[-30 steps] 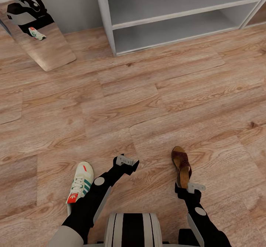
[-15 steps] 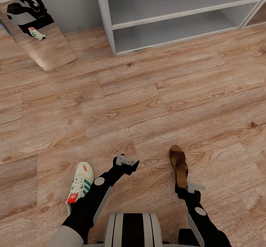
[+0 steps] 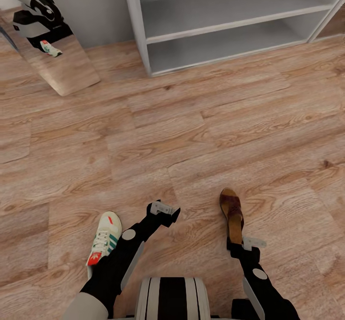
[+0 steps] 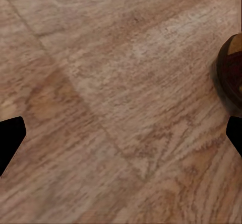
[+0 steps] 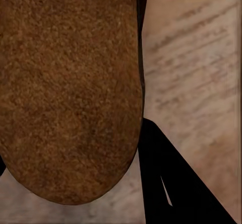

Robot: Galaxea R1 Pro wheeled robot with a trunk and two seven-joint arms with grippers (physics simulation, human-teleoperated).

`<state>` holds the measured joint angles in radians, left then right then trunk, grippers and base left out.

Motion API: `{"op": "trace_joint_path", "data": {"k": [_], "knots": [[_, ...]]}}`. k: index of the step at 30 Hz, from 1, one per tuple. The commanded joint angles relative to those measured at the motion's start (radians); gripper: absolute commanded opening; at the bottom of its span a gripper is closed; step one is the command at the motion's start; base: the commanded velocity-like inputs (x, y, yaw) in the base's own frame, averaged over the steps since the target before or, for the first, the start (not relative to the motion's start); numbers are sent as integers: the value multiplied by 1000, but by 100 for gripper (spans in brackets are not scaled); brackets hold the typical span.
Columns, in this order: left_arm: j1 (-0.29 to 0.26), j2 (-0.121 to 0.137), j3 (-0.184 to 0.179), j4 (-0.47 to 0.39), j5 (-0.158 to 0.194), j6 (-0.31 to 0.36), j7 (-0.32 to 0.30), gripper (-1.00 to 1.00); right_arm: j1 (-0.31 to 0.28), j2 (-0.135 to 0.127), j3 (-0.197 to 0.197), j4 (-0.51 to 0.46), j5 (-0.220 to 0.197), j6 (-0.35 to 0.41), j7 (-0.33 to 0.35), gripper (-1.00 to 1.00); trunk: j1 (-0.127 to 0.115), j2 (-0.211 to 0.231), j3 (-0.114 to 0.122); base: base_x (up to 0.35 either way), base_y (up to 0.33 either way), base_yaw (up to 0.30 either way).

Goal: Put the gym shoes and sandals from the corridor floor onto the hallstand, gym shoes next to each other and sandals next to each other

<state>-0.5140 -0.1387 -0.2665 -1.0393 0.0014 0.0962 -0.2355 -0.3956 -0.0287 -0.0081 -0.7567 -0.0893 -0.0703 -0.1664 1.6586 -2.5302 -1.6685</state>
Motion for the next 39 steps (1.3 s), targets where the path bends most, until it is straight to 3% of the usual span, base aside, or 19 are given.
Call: {"op": "trace_joint_path", "data": {"k": [1,19,26,28,29,32,33,39], "knots": [[0,0,1,-1,0,6,-4,100,0,0,2,0,-13,-4,-2,-100,-1,0,4,0,0,0],[4,3,8,-1,-5,5,-5,100,1,0,3,-2,-12,-7,-2,-100,-9,4,73,0,0,0],[28,19,15,27,-8,4,1,100,1,-1,3,8,-13,-8,-2,-100,-12,6,100,0,0,0],[47,31,19,55,-8,-3,12,100,2,-1,3,11,-12,-28,-2,-100,-13,6,108,0,0,0],[66,58,34,137,-5,-12,53,100,3,-5,5,33,-8,-80,1,-100,-13,7,113,0,0,-82],[67,58,40,162,-5,-15,56,100,4,-8,4,36,-7,-84,2,-100,-14,7,129,0,0,-91],[69,57,52,286,-3,-103,67,100,4,-47,4,39,-6,-90,2,-100,-15,8,134,0,0,-95],[68,58,52,349,-2,-152,125,100,9,-78,3,51,-6,-112,2,-100,-18,9,167,0,0,-57]]}}
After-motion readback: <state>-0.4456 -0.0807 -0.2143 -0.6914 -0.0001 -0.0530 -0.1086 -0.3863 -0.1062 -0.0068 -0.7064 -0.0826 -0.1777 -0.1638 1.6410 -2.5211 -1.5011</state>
